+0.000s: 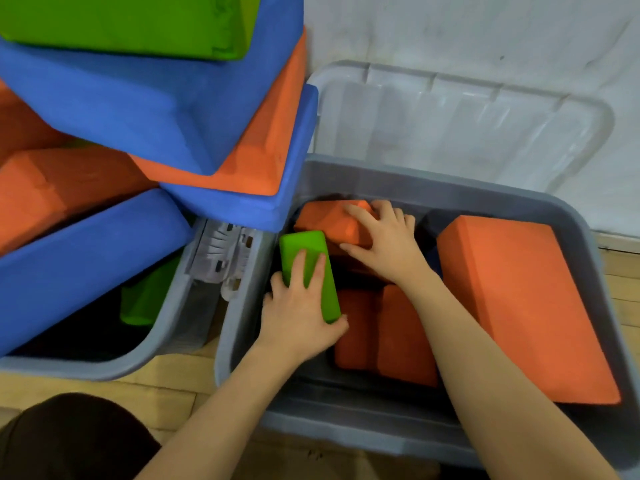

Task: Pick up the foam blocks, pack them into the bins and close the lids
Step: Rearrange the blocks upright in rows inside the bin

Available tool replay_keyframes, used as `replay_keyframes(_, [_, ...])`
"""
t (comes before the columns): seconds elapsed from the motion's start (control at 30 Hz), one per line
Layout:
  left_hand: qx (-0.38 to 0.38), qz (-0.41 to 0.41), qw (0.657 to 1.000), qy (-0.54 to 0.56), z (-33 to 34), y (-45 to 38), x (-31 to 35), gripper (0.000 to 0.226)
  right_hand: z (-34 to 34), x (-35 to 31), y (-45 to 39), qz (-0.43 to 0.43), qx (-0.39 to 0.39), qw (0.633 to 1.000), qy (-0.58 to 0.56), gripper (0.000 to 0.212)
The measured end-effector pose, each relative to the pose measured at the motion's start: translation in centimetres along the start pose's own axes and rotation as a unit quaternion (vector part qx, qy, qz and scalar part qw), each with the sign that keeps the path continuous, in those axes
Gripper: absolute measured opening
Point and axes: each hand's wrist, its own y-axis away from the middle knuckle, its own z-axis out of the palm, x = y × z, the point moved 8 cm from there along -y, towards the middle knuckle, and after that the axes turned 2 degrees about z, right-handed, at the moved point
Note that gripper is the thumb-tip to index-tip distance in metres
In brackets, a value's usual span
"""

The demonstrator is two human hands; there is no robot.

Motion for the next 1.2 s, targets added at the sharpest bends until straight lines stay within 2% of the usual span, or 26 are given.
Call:
replay_keyframes(0.1, [-0.007,0.01,1.0,0.008,-0.2,-0.4,0.3,0.099,-0.8,1.2,1.2,0.028,0.014,0.993,-0.117,0.064])
replay_keyframes(0.2, [0.007,0.001,0.998,0.057,-0.6,-0.7,-0.1,0.092,-2.6,2.4,3.0,0.076,0.073,0.968,-0.226,0.064])
replay_keyframes(0.3, [0.079,0.047,0.991,0.097,-1.8,-1.2,-0.2,0.08,-4.9,2.8,4.8,0.083,0.158,0.946,-0.269,0.066])
replay_keyframes(0.37, [0.108,0.08,0.985,0.107,-2.0,-1.8,0.1,0.077,-5.7,2.8,5.7,0.09,0.189,0.938,-0.277,0.07])
replay_keyframes(0.5, [0.106,0.116,0.986,0.055,-1.1,-3.3,0.7,0.078,-5.8,3.0,6.5,0.117,0.218,0.93,-0.273,0.07])
replay_keyframes(0.63, [0.064,0.077,0.995,-0.011,0.0,-4.3,0.2,0.086,-5.6,2.7,6.4,0.131,0.21,0.928,-0.277,0.065])
replay_keyframes(0.77, [0.051,0.028,0.998,-0.025,-0.4,-4.7,-0.3,0.081,-6.6,2.0,7.2,0.118,0.225,0.932,-0.26,0.062])
replay_keyframes(0.87, [0.039,0.049,0.997,-0.043,-1.0,-5.5,-0.2,0.073,-8.1,1.6,8.1,0.137,0.265,0.931,-0.211,0.062])
replay_keyframes(1.03, [0.044,0.115,0.992,-0.03,-1.2,-6.9,1.1,0.06,-10.8,1.3,8.7,0.153,0.343,0.895,-0.241,0.062])
replay_keyframes(1.13, [0.065,0.114,0.991,0.01,-1.0,-6.6,1.0,0.057,-9.9,0.1,9.3,0.163,0.343,0.893,-0.243,0.062])
replay_keyframes(1.2, [0.078,0.117,0.988,0.064,-1.3,-5.6,0.8,0.068,-9.0,-0.5,9.8,0.181,0.327,0.896,-0.238,0.062])
